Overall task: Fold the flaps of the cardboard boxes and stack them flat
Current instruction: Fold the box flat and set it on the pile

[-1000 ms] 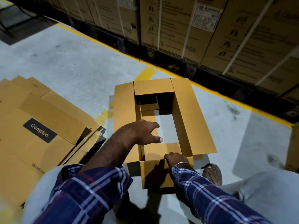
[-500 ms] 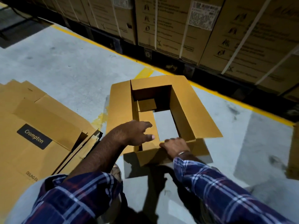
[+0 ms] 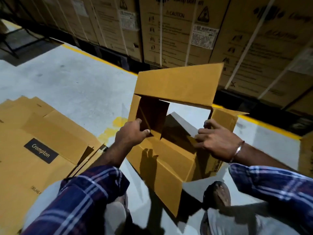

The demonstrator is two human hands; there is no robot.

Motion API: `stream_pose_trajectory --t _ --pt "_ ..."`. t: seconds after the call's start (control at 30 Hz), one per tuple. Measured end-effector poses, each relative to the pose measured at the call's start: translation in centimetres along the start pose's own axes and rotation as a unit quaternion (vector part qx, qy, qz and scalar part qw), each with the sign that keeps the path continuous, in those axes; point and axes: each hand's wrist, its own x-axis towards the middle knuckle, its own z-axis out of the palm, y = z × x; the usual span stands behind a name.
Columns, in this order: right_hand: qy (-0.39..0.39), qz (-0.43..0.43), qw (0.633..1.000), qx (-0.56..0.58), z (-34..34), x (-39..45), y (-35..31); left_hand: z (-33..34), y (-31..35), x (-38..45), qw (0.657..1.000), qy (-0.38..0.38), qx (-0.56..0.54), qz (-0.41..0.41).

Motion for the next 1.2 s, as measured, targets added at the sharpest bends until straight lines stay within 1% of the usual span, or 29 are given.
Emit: stream_pose_trajectory --t 0.07,0.13,0.23,0.3,0.4,0.5,0.53,0.6,0.67,0.73,0.8,0.83,0.87,0.9,0.97,1.03,1.1,1.13,1.17,1.2 --pt "0.040 -0.015 0.999 0.007 -1.0 -0.6 0.1 0.0 0.0 0.5 0.999 0.009 0.026 -0.030" --pt "0.052 -0.028 0.998 0.012 -1.9 -1.5 0.3 0.1 -0.7 1.2 0.997 0.027 0.042 -0.063" --pt "0.079 -0.039 0.996 0.013 -2.8 -2.9 0.4 0.2 -3.2 2.6 0.988 0.037 0.054 -0.141" --pt "0.103 -0.049 0.993 0.017 -3.4 -3.7 0.2 0.5 -5.0 3.2 0.981 0.037 0.070 -0.176" --pt "0.146 -0.035 0.989 0.001 -4.1 -4.7 0.4 -0.1 -7.3 4.0 0.974 0.062 0.084 -0.202" --pt "0.148 -0.007 0.989 -0.003 -3.7 -5.2 1.7 -2.9 -9.7 4.8 0.969 0.123 0.071 -0.201" --pt "0.142 -0.001 0.990 0.001 -3.1 -5.4 2.3 -4.0 -10.6 5.1 0.970 0.138 0.045 -0.196" --pt "0.123 0.010 0.992 0.008 -1.6 -6.1 4.2 -5.9 -11.7 5.1 0.968 0.161 -0.045 -0.190" --pt "0.123 0.035 0.992 0.021 0.6 -7.3 6.3 -7.3 -13.0 5.1 0.947 0.195 -0.148 -0.208" --pt "0.108 0.076 0.991 0.038 3.0 -8.1 8.3 -8.1 -13.7 4.7 0.921 0.236 -0.217 -0.222" --pt "0.033 0.126 0.991 0.020 4.5 -8.4 9.4 -8.6 -13.7 4.3 0.902 0.270 -0.255 -0.218" --pt "-0.033 0.161 0.986 0.027 5.3 -8.2 10.2 -8.9 -13.4 4.1 0.895 0.281 -0.278 -0.206" --pt "-0.123 0.195 0.972 0.035 6.1 -8.1 10.5 -9.2 -13.1 3.9 0.888 0.284 -0.306 -0.193" --pt "-0.191 0.241 0.951 0.042 5.6 -7.6 10.1 -9.4 -12.3 3.7 0.879 0.283 -0.345 -0.168" --pt "-0.250 0.310 0.915 0.070 5.8 -7.4 10.0 -10.1 -10.8 3.5 0.853 0.272 -0.430 -0.115" --pt "-0.268 0.345 0.892 0.119 5.4 -6.4 9.5 -10.8 -8.7 3.1 0.836 0.269 -0.472 -0.080" --pt "-0.237 0.330 0.901 0.152 4.2 -4.3 8.9 -11.2 -6.5 2.8 0.799 0.265 -0.536 -0.067" --pt "-0.204 0.318 0.906 0.190 3.7 -3.1 8.3 -11.2 -5.4 2.6 0.778 0.255 -0.571 -0.062" --pt "-0.158 0.316 0.899 0.257 2.8 -1.8 7.4 -11.3 -4.1 2.1 0.761 0.245 -0.598 -0.053" --pt "-0.095 0.317 0.878 0.345 1.6 -0.3 6.3 -11.3 -3.1 1.7 0.750 0.234 -0.617 -0.042"
